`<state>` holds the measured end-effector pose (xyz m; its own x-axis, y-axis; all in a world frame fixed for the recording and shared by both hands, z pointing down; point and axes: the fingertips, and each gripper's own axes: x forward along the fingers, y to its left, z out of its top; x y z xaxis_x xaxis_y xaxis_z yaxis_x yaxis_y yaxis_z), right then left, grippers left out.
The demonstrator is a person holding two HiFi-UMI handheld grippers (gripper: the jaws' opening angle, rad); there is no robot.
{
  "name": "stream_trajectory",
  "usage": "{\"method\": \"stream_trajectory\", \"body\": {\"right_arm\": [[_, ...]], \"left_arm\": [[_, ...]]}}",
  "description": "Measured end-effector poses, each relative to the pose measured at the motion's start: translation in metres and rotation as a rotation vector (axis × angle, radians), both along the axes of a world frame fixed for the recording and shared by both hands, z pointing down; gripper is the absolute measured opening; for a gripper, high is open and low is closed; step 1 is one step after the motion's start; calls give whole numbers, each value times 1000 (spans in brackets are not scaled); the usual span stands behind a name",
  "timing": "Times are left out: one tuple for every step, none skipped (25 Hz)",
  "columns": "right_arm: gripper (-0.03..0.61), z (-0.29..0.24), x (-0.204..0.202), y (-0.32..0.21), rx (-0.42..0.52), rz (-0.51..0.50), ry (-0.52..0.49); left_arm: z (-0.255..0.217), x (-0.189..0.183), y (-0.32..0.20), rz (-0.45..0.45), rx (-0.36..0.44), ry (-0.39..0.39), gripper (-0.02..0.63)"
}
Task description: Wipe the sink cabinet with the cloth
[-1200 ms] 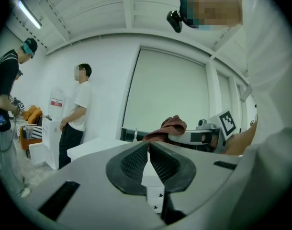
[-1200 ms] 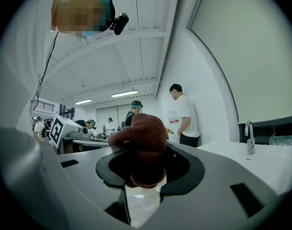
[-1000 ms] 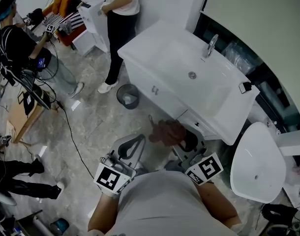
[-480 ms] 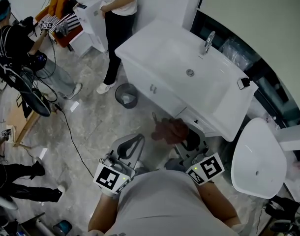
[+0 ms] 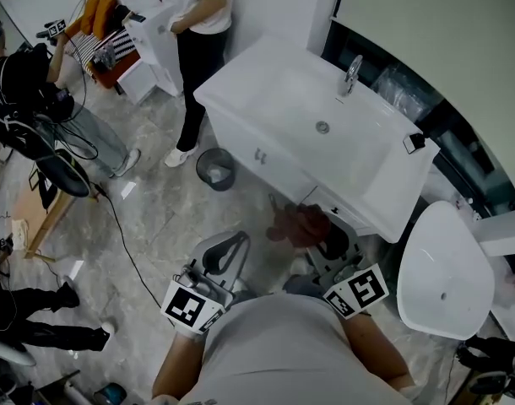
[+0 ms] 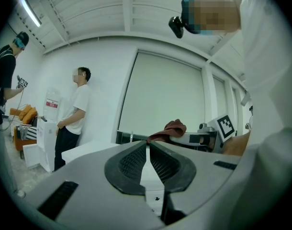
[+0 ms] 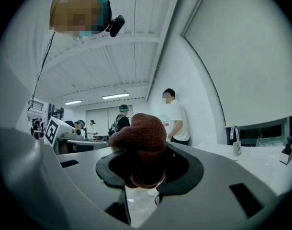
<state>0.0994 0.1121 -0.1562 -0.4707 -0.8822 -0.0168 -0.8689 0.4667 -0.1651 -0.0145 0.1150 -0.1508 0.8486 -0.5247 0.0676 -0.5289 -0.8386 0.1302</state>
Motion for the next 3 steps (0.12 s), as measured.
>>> {"method": "stream_trajectory", "body": {"right_arm": [[140,0,0,1,0,0,2],[140,0,-1,2,0,0,3],[141,0,-1,3,0,0,4]], "left_arm": [[1,0,1,3,-1,-3,12],[2,1,3,5,-2,-7,12],[3,1,4,7,-3,-11,12]]}}
